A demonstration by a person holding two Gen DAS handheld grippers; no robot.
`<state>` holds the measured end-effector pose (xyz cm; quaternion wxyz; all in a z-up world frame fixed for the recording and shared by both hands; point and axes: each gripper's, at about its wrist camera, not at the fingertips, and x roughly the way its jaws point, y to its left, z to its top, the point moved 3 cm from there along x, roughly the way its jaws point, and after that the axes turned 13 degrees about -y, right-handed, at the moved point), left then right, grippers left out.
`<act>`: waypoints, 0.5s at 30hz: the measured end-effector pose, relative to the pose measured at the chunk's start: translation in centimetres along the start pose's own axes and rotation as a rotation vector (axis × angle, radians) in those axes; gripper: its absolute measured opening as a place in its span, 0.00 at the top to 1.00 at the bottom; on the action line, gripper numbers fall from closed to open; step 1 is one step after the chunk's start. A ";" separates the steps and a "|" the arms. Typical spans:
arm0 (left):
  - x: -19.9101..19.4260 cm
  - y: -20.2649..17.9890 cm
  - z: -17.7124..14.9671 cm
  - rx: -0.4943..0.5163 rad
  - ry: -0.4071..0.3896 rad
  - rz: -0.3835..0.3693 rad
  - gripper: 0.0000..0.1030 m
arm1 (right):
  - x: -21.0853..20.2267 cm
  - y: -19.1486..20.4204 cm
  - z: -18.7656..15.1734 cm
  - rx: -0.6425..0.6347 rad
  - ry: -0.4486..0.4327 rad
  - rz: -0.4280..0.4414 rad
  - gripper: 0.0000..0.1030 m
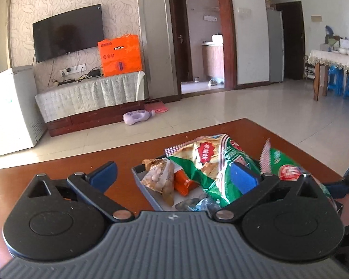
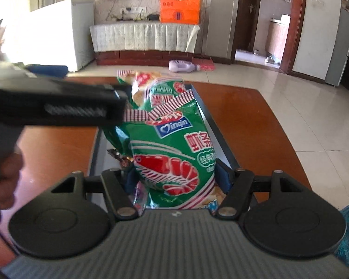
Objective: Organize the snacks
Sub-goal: 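Lower the cracker bag into the box and open the left gripper, then lower the cracker bag into the box and open the right gripper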
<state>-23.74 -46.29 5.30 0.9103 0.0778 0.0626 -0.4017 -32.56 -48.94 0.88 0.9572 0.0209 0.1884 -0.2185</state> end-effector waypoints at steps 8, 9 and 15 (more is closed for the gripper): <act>-0.7 1.2 0.2 -0.118 -0.021 0.000 0.00 | -1.5 -1.2 -0.3 0.026 -0.052 -0.003 0.25; -0.9 1.5 0.4 -0.134 -0.032 0.003 0.00 | -1.0 -1.1 -0.3 0.020 -0.065 0.002 0.25; -2.7 3.5 1.0 -0.230 -0.090 -0.034 0.00 | -1.8 -1.4 0.5 0.028 -0.097 -0.014 0.25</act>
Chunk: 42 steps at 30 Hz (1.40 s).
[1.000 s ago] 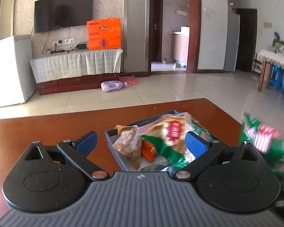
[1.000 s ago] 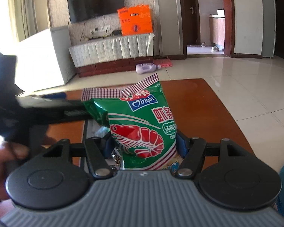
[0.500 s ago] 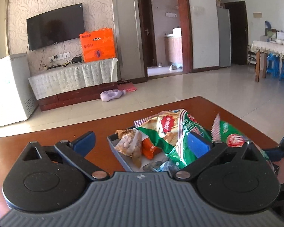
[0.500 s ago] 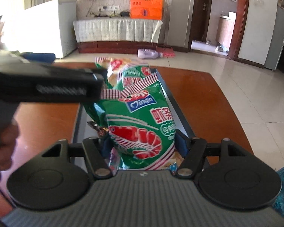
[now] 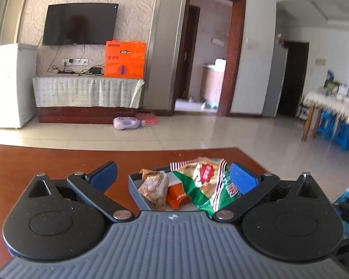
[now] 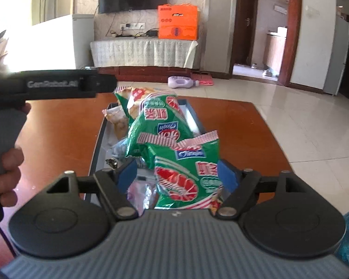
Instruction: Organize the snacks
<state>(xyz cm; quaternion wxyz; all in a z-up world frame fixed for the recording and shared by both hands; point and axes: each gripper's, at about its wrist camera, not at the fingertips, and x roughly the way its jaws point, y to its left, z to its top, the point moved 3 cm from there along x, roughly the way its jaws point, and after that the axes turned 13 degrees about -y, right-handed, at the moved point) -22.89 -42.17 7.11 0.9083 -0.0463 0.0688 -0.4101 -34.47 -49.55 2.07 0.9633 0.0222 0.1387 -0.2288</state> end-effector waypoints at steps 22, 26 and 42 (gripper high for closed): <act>-8.2 -2.5 3.5 0.099 -0.049 0.162 0.00 | -5.3 0.8 -0.6 0.112 -0.061 -0.131 0.28; -9.8 -3.3 3.0 0.096 -0.016 0.152 0.00 | -8.0 1.0 -1.3 0.189 -0.098 -0.147 0.21; -20.1 -6.8 1.7 0.048 0.052 0.079 0.00 | -17.0 0.7 -4.3 0.339 -0.003 -0.257 0.20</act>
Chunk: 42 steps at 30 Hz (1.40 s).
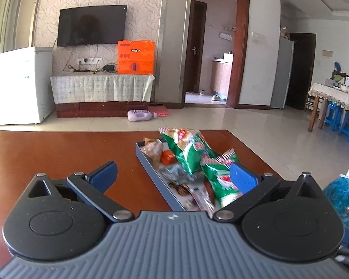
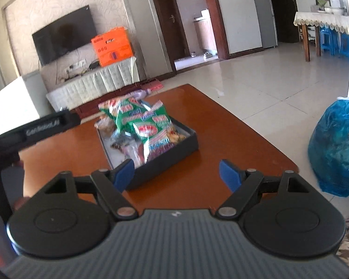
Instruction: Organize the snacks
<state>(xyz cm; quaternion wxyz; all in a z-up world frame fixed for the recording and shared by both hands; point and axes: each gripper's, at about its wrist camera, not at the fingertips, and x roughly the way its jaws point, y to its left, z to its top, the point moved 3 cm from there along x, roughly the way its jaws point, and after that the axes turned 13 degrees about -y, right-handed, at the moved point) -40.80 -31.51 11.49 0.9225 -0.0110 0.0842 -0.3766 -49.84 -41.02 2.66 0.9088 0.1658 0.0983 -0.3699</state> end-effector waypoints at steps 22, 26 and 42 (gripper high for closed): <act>-6.5 -3.0 -1.9 0.061 0.097 -0.089 0.00 | -1.1 0.5 -3.1 -0.177 0.097 -0.058 0.20; -6.6 -3.6 -2.3 0.090 0.093 -0.101 0.00 | -1.1 0.6 -3.1 -0.182 0.105 -0.054 0.20; -5.8 -4.3 -3.2 0.134 0.102 -0.111 0.00 | -0.9 0.8 -3.2 -0.192 0.134 -0.049 0.20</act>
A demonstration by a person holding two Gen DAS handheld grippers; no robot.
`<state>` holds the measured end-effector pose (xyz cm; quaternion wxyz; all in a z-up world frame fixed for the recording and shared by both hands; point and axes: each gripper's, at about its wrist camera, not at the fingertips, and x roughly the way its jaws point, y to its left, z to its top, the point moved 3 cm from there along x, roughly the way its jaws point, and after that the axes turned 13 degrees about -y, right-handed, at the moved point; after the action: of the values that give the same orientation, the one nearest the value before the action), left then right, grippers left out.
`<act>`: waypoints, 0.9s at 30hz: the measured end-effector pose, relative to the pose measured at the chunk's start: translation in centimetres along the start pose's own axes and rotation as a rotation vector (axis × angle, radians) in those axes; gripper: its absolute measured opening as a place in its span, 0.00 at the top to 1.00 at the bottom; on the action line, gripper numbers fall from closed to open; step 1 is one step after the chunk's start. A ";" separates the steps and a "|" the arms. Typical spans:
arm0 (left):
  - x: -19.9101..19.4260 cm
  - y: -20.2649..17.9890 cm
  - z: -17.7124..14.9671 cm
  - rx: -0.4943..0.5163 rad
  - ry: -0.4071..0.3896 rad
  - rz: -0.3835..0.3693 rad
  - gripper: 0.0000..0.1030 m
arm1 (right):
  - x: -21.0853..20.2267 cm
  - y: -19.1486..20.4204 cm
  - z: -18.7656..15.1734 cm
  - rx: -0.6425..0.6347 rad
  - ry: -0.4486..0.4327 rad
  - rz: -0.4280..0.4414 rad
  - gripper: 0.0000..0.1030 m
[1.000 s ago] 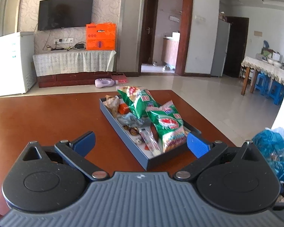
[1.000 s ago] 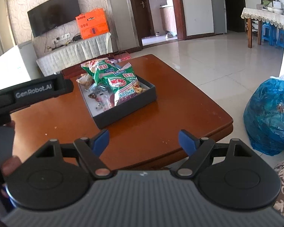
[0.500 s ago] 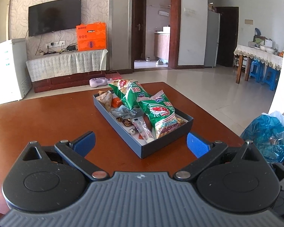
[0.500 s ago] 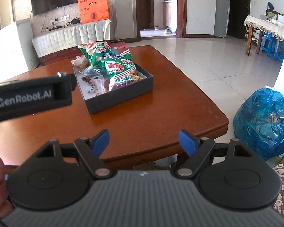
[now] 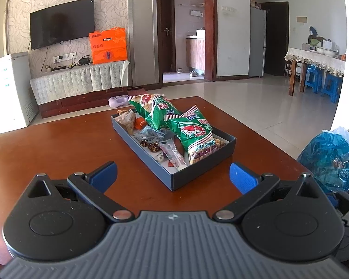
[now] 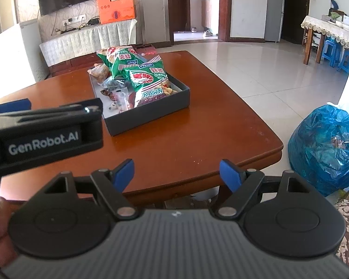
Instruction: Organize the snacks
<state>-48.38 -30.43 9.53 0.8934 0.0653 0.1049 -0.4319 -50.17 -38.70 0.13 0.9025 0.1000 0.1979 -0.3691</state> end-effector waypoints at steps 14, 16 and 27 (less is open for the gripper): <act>0.8 -0.1 -0.6 0.007 0.004 -0.003 0.00 | 0.2 -0.1 0.0 -0.003 0.018 0.007 0.20; 0.9 -0.1 -0.7 0.010 0.003 -0.002 0.00 | 0.2 0.0 0.0 -0.005 0.020 0.008 0.20; 0.8 -0.2 -0.9 0.008 0.001 0.010 0.00 | 0.3 -0.1 0.0 -0.007 0.026 0.011 0.20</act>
<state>-48.12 -30.99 8.44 0.8952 0.0694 0.1035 -0.4280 -50.04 -38.91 -0.01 0.9022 0.1030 0.2105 -0.3620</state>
